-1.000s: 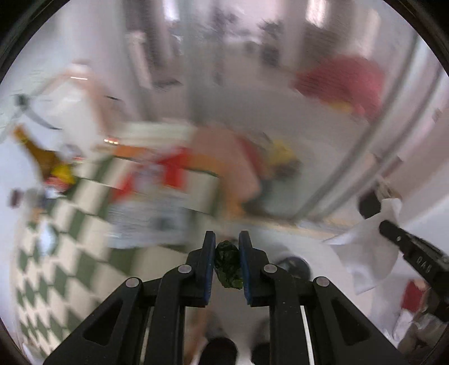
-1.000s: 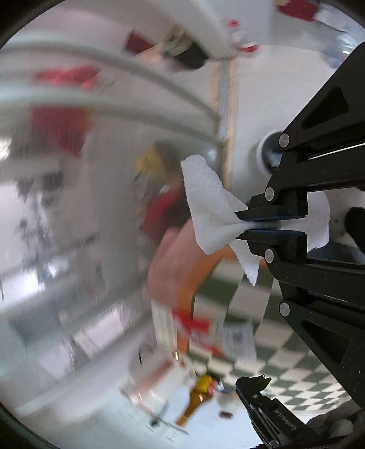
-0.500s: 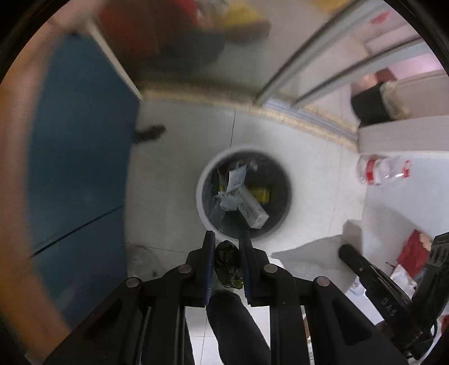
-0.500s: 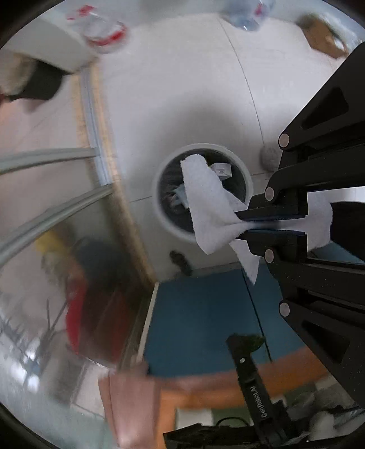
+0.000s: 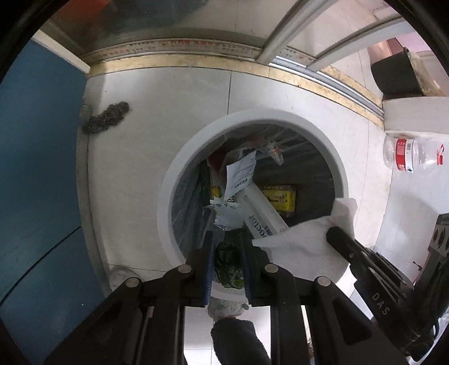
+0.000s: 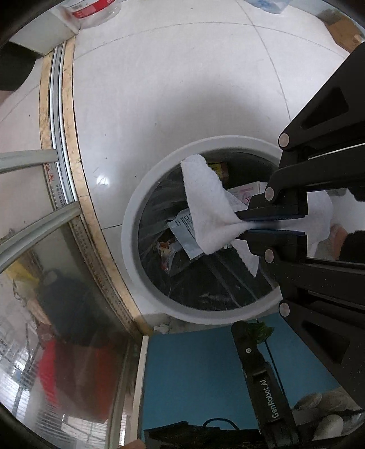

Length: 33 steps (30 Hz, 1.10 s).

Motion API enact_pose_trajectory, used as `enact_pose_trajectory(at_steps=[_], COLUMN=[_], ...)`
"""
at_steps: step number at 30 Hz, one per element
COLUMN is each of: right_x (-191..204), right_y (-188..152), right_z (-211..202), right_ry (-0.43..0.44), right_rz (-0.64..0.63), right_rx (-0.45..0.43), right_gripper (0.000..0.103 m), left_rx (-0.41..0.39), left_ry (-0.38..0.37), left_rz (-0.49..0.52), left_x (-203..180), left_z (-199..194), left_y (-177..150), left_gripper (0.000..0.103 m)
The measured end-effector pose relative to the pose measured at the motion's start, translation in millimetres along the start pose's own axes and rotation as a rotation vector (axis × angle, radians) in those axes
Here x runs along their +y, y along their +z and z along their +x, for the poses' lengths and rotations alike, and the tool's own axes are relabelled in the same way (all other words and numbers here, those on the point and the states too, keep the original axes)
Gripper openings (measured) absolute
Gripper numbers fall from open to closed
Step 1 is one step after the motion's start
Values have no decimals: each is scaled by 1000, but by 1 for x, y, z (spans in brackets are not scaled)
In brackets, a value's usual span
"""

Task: Collect trash
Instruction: 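Open both tools over the bin to drop the cloth and tissue, then grasp the white salt packet with the left tool while the right tool grasps the red sugar bag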

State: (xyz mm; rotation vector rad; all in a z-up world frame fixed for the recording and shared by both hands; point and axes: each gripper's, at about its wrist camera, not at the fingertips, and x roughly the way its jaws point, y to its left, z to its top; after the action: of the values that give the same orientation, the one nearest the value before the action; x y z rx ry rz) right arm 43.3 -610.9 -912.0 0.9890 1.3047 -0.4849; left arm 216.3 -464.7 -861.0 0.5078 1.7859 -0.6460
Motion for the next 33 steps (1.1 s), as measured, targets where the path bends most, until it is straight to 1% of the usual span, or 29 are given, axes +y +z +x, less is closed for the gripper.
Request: enact_pose_trajectory(at_steps=[3, 4, 5, 6, 7, 8, 9, 10, 12, 13, 16, 19, 20, 22, 25, 27, 29, 33], right_x=[2, 3, 5, 7, 10, 11, 13, 16, 20, 22, 29, 35, 37, 43, 53, 61, 67, 83], right_y=[2, 2, 2, 0, -1, -3, -4, -7, -12, -14, -25, -37, -40, -50, -64, -76, -85, -106], right_z=[1, 0, -2, -7, -13, -19, -25, -31, -45, -50, -75, -108, -119, -147, -190, -228, -258, -328], right_ry=[-17, -18, -22, -31, -50, -59, -72, -89, -118, -125, -190, -213, -213, -225, -227, -232, -248, -265], right_rz=[-17, -23, -32, -45, -64, -75, -90, -107, -127, -132, -151, -125, -117, -103, -79, -57, -47, -56], right_rx=[15, 23, 27, 26, 14, 5, -2, -7, -13, -16, -42, -69, -75, -94, -118, -135, -147, -171], right_gripper=[8, 14, 29, 41, 64, 76, 78, 78, 91, 102, 103, 103, 103, 103, 103, 103, 103, 103], left_rx=[-4, -6, -24, -47, -73, -96, -126, -141, -178, -194, -253, -315, -335, -349, -370, -376, -380, -387], left_ry=[-12, -13, -19, -12, 6, 23, 51, 63, 100, 116, 176, 228, 255, 280, 297, 306, 309, 307], left_rz=[-3, -4, -3, 2, 8, 13, 17, 19, 20, 21, 43, 61, 71, 76, 75, 74, 71, 74], left_x=[-2, -3, -5, -6, -8, -8, -8, -8, -8, -8, -12, -18, -22, -25, -29, -33, -37, -50], left_z=[-1, -2, -9, -14, -20, -26, -35, -41, -59, -66, -95, -129, -144, -163, -198, -226, -248, -298], left_y=[0, -1, -3, -3, -4, -6, -9, -10, -17, -19, -33, -51, -60, -71, -94, -113, -130, -167], left_gripper=[17, 21, 34, 44, 69, 85, 88, 89, 91, 95, 96, 96, 96, 96, 96, 96, 96, 96])
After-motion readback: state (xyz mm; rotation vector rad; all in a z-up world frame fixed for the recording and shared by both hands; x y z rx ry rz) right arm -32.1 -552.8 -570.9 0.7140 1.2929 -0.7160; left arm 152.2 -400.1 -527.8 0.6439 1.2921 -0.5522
